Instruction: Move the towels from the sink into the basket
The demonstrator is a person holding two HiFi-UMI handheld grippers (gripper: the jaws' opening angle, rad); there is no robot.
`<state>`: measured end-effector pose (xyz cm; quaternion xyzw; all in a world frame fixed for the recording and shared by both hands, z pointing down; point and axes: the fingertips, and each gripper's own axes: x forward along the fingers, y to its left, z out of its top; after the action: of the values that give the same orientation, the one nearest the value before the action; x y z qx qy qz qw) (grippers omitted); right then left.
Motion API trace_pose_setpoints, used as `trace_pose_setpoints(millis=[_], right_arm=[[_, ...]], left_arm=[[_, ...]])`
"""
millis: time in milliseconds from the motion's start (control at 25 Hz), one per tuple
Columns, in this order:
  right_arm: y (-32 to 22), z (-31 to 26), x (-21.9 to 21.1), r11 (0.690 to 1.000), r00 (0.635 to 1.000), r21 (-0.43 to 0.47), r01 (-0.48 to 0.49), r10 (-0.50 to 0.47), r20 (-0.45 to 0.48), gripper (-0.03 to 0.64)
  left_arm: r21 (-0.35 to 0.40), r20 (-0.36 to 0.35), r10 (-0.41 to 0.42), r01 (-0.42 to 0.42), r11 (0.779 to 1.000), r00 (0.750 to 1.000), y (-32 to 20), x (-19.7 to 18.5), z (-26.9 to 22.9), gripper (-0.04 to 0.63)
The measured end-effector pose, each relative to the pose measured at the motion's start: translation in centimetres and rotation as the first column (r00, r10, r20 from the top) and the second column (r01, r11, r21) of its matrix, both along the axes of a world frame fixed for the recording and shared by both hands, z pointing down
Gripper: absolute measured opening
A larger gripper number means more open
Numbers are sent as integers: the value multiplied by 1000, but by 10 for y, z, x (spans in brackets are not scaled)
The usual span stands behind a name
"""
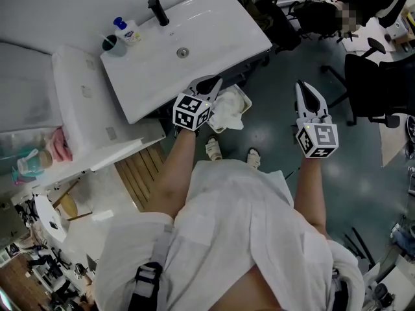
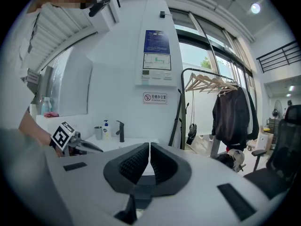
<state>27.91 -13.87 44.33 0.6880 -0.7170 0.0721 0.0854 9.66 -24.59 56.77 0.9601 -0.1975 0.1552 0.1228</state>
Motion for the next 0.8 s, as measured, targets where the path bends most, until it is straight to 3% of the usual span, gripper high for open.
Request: trace_pose_setpoints(millis=[240,480,800], right_arm=[[-10,-5,-8,1000,1000,17,24,-24,4,31],[-20,-14,-16,998,999,41,49,-49,0,31],[-33,-33,-29,992,997,93,79,-78,-12,31]], left_arm=[[32,-5,-68,68,997,998,-12,-23,-15,15],[74,-55,-165,168,983,985,-25,-64,-53,14],[184,-145,-289,313,932,946,-37,-129,-120,14]])
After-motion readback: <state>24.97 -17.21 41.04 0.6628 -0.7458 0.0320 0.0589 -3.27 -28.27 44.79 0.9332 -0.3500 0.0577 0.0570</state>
